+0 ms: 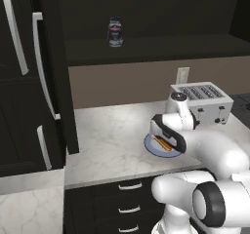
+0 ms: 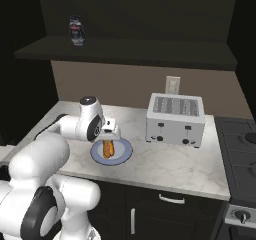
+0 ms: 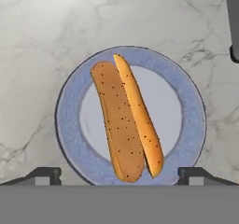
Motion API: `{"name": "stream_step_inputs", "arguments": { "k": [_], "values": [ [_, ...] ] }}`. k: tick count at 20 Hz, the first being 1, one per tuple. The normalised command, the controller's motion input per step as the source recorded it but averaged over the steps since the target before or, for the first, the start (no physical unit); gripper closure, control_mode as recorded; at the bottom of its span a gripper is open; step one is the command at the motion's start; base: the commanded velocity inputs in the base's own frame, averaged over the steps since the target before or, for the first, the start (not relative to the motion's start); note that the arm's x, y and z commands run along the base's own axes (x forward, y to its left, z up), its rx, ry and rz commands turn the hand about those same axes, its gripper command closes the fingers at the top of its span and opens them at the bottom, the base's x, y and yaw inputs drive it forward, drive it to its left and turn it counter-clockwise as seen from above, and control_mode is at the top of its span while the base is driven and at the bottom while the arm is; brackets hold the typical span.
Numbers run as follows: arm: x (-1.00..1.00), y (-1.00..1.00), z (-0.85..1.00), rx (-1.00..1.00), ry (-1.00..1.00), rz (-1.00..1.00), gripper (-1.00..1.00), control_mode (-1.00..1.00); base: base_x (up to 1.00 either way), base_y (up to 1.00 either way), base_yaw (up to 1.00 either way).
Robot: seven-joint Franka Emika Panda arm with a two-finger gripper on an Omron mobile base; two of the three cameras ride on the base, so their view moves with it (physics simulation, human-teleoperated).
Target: Move the hot dog bun to the plate on the dining table and place the condiment next to that plate. Then navigate to the fridge and take the sausage and place it on the plate as well.
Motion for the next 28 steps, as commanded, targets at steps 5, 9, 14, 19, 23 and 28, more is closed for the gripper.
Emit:
{"name": "stream_step_inputs", "arguments": {
  "k": [5, 9, 14, 19, 23, 28],
  "values": [
    [0.29, -0.07, -0.42, 0.00, 0.02, 0.00, -1.00, -1.00, 0.00, 0.00, 0.00],
    [0.32, -0.11, -0.32, 0.00, 0.00, 0.00, -1.00, -1.00, 0.00, 0.00, 0.00],
    [0.34, -0.06, -0.26, 0.00, 0.00, 0.00, -1.00, -1.00, 0.00, 0.00, 0.00],
    [0.24, 0.00, -0.30, 0.00, 0.00, 0.01, -1.00, -1.00, 0.00, 0.00, 0.00],
    [0.23, 0.00, -0.22, 0.00, 0.00, 0.00, -1.00, -1.00, 0.00, 0.00, 0.00],
    [0.04, 0.00, -0.14, 0.00, 0.00, 0.00, 1.00, -1.00, 0.00, 0.00, 0.00]
  ]
}}
